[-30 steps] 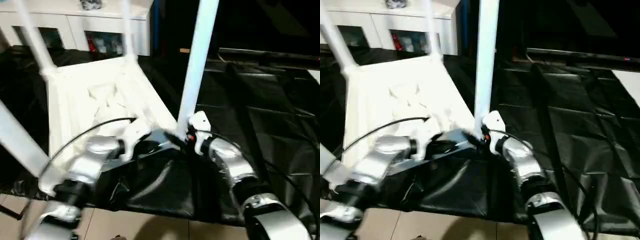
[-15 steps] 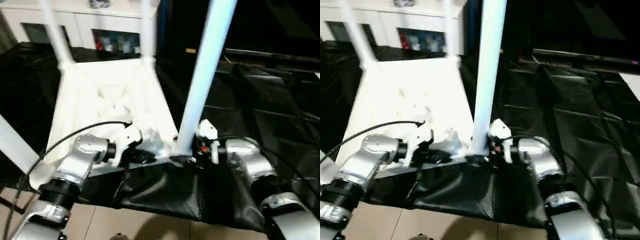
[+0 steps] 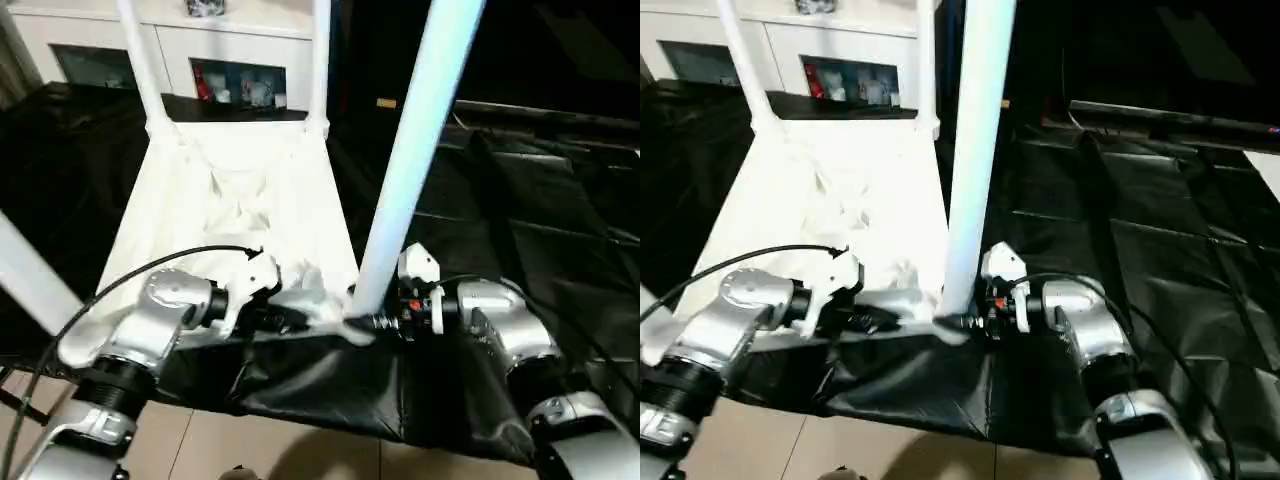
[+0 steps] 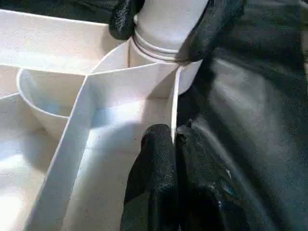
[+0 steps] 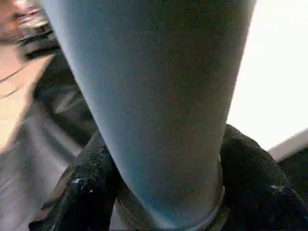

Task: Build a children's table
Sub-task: Rotate leg to tighten

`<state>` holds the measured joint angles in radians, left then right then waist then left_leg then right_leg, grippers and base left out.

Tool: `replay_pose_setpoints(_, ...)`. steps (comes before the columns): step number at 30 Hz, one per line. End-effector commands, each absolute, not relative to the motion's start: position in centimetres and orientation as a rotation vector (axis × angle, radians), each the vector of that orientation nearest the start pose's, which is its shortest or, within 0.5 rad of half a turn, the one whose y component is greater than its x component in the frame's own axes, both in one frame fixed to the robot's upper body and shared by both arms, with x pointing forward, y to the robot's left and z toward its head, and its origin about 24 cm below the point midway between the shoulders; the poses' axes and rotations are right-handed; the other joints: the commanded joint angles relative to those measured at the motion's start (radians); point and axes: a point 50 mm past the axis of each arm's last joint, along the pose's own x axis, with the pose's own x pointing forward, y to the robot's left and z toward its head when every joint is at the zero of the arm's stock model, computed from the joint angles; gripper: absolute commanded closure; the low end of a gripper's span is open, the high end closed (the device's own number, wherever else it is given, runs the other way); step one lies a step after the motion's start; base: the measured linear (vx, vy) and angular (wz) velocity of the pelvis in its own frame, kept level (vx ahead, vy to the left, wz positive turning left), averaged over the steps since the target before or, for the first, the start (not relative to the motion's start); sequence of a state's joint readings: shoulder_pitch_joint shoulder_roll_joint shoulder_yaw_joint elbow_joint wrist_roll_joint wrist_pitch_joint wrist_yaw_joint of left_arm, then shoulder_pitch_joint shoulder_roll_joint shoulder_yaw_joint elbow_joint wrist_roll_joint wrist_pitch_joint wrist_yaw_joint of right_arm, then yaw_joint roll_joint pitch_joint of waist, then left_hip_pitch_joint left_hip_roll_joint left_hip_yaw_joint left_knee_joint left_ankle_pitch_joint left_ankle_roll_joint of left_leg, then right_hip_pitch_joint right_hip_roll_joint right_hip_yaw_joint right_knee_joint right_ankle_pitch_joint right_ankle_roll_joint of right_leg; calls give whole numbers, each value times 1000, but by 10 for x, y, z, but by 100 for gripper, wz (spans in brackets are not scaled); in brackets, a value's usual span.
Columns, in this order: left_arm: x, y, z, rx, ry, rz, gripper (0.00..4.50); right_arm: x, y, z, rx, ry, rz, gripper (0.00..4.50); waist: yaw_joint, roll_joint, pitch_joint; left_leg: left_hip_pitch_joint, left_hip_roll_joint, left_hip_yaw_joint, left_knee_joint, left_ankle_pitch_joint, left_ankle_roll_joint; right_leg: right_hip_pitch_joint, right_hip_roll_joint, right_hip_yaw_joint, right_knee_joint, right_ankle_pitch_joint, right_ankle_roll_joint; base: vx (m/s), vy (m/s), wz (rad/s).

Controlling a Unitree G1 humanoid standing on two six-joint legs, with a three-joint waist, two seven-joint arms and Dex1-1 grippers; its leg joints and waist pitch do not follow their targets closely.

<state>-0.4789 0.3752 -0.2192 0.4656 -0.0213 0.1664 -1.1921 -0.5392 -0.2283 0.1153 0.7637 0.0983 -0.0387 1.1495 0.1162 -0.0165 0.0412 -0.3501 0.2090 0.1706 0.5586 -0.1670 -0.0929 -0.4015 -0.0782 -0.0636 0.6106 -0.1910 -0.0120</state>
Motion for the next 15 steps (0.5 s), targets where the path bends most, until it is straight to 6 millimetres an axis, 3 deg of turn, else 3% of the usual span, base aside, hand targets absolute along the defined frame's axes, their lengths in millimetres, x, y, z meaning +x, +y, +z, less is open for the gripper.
replay_pose_setpoints(1,314,127,56,279,334,-1170,450,307,-99,15,-93,303,1187,190,-4,0,-47,3,20,-2,-68,-295,8,45,-61,41,-87,-335,-172,0,0,0)
replay_pose_setpoints(3,316,117,55,264,315,-1114,450,314,-94,8,-88,315,1013,190,-18,0,-44,-3,17,-6,-72,-303,-7,45,-60,39,-91,-382,-149,0,0,0)
replay_pose_setpoints(7,318,100,52,239,299,-1044,450,317,-81,1,-76,325,836,190,-32,3,-45,1,16,-6,-70,-321,-11,39,-60,42,-98,-419,-130,0,0,0)
replay_pose_setpoints(13,311,75,49,218,281,-1033,450,314,-58,-1,-110,295,773,190,-31,5,-52,-3,14,0,-64,-279,15,41,-55,44,-91,-305,-146,0,0,0)
replay_pose_setpoints(15,311,75,49,217,279,-1032,450,315,-57,0,-112,282,767,134,-31,5,-52,-4,13,1,-64,-270,20,41,-53,44,-89,-285,-151,0,0,0)
